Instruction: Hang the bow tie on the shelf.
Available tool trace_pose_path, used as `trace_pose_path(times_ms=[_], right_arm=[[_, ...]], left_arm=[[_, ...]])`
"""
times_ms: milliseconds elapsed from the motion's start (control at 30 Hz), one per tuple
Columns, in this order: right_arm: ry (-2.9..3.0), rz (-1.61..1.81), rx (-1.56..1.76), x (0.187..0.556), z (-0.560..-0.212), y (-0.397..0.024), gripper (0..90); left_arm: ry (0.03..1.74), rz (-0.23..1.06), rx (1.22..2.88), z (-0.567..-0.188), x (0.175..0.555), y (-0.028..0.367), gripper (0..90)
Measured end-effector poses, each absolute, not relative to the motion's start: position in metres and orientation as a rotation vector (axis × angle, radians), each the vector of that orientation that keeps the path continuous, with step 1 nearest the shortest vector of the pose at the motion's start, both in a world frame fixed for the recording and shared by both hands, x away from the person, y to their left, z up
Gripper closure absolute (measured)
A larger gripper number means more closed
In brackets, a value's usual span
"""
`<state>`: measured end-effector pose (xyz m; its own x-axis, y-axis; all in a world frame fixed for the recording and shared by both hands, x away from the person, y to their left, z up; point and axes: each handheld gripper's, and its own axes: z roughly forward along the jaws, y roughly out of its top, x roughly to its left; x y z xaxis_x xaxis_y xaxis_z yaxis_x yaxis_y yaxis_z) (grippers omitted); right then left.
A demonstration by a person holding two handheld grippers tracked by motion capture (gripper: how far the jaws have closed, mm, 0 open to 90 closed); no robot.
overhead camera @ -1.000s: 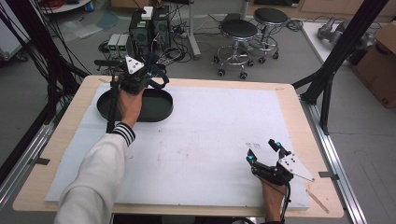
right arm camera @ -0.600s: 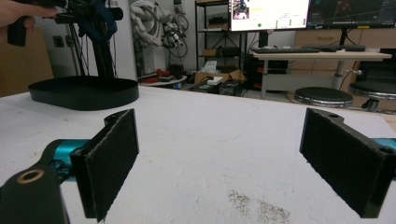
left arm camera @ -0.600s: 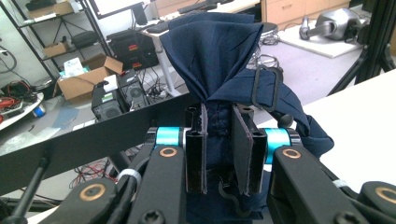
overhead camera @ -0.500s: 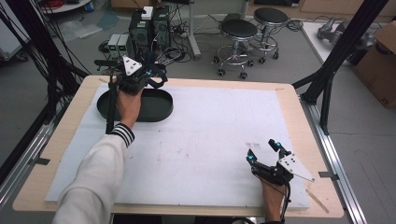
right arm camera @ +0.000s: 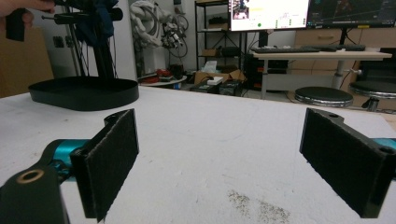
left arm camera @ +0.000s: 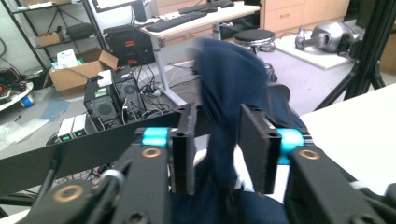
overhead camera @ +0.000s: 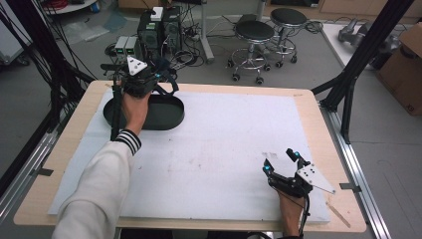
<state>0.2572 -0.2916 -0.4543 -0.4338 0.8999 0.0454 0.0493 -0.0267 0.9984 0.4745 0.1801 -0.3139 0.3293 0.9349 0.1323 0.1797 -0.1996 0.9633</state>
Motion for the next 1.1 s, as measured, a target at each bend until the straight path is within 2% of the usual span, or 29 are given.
trace_pose_path(times_ms=[400,500,700,1100], right_arm=[[1.549,1.546,1.015,0.257,-0.454,-0.292,10.8],[1.549,1.553,1.016,0.257,-0.454,-0.293,10.8],[1.553,1.563,1.010,0.257,-0.454,-0.293,10.8],[1.554,1.552,0.997,0.256,-0.455,-0.292,10.8]], left_arm=[[1.012,0.922,1.593,-0.300,0.462,0.188,45.1],[0.971,0.932,1.598,-0.293,0.454,0.190,40.1],[0.839,0.859,1.575,-0.282,0.429,0.207,28.1],[0.690,0.795,1.559,-0.314,0.357,0.255,25.1]])
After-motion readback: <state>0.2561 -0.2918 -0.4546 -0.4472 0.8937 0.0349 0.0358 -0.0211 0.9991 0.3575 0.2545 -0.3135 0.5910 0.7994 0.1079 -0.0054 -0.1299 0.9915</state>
